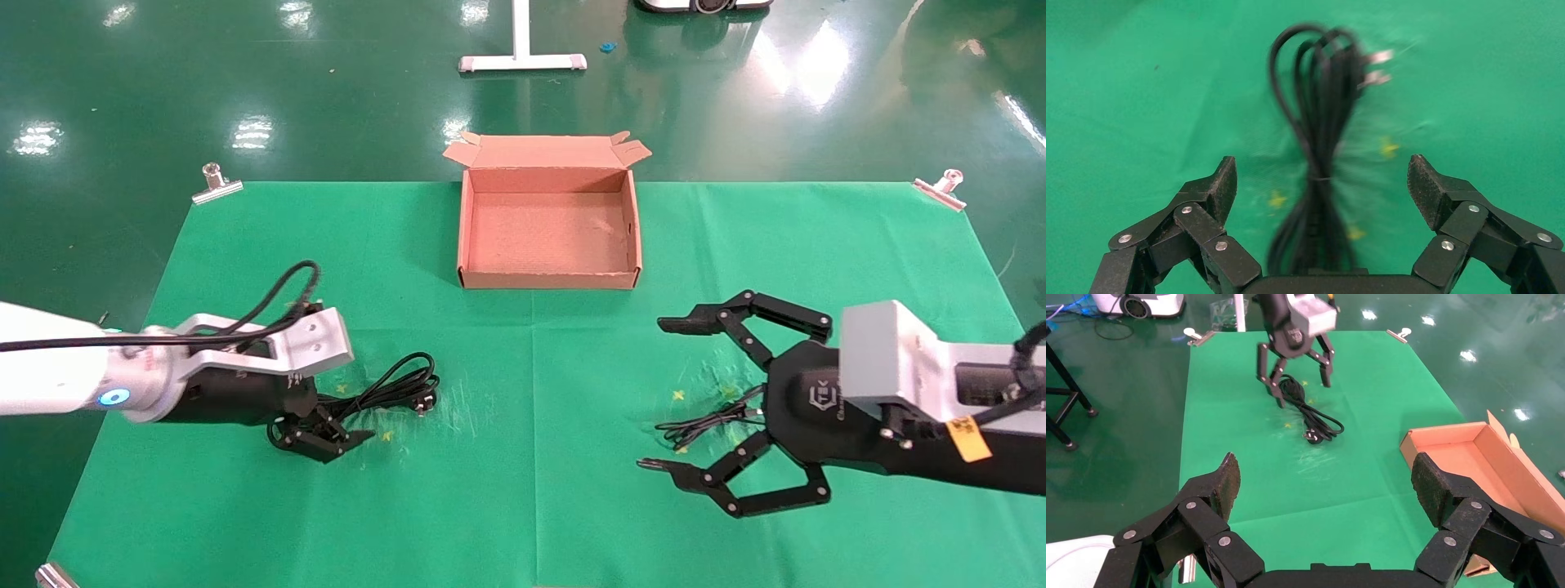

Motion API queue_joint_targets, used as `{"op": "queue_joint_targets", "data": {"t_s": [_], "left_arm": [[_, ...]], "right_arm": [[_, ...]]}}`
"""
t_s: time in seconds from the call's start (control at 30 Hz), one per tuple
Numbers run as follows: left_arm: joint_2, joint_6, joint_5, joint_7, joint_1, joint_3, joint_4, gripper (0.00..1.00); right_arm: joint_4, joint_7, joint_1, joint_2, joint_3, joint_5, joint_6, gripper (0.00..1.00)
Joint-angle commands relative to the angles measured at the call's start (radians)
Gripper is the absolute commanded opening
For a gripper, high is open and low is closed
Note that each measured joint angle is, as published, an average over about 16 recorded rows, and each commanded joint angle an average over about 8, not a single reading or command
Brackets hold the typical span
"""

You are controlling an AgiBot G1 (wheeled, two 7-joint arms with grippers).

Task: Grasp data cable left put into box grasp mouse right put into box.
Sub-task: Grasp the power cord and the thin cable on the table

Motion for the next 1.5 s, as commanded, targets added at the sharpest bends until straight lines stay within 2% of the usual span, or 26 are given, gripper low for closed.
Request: {"op": "queue_joint_targets", "data": {"t_s": [0.03, 0.53, 1.07, 1.5], "left_arm": [[0.023, -0.019, 0.060, -0.011, -0.009, 0.018, 0.004, 1.00], [0.057, -0.073, 0.152, -0.043, 0.007, 0.042, 0.014, 1.00], [0.072, -0.105, 0.140, -0.010, 0.013, 0.037, 0.062, 1.00], [0.085, -0.099, 0.130, 0.018, 0.001, 0.041, 0.101, 1.00]], "right_arm": [[0.001, 0.001, -0.001, 0.002, 0.001, 0.004, -0.002, 1.00], [-0.001, -0.001, -0.012, 0.013, 0.005, 0.012, -0.008, 1.00], [-0.001, -0.008, -0.011, 0.019, 0.008, 0.007, -0.007, 1.00], [0.001, -0.034, -0.011, 0.016, -0.005, -0.043, 0.008, 1.00]]}}
